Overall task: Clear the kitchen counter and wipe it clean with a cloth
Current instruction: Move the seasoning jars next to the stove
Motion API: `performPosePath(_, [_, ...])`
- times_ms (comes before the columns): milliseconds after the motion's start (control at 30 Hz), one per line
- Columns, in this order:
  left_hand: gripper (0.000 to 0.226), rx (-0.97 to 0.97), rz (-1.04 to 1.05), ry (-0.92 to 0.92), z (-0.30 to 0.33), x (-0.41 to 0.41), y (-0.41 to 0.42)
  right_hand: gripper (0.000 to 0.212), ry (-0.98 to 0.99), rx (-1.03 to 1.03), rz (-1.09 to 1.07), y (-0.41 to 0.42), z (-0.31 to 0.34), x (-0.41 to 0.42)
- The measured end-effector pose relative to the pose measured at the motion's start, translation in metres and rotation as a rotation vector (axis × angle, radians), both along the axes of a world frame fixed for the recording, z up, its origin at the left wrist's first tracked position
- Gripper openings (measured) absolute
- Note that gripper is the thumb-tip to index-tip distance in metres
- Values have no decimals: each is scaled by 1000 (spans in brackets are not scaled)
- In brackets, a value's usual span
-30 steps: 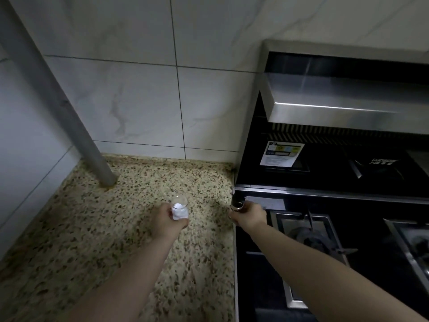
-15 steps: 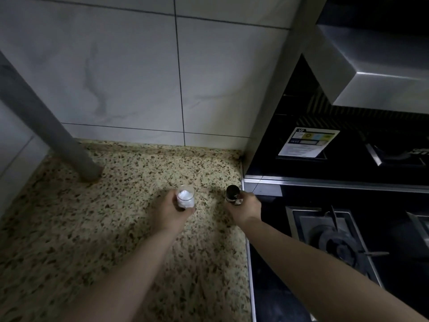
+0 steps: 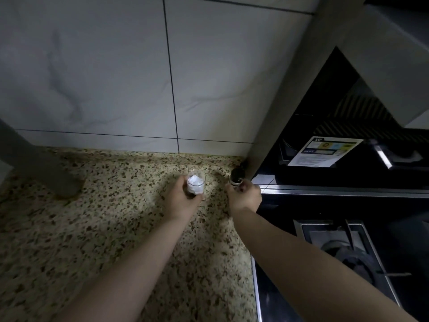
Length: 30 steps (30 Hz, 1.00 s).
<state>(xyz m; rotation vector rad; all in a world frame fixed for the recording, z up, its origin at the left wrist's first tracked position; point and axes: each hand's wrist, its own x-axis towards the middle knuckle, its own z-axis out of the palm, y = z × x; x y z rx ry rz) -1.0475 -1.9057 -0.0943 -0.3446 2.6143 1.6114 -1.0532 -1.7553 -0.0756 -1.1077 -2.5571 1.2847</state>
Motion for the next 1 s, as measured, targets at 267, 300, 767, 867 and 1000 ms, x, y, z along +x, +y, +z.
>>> performPosePath(267, [50,16,32,18,-7,-32,12,35,164,-283,-345,-24,-8,-17])
performPosePath(300, [51,18,31,14,-8,-35,12,37,189,-320,-380,-28,-7,-19])
performPosePath(767, [52,41,-22,-13,-11,-45,3,40,241,-470,-483,-35,-15,-35])
performPosePath(867, [51,41,-45,-11,-4,-46,9,37,213,-476,-460,-28,-15,-17])
performPosePath(1000, [48,55,-104,-6,6,-50,23,33,195,-556,-457,-13,-15,12])
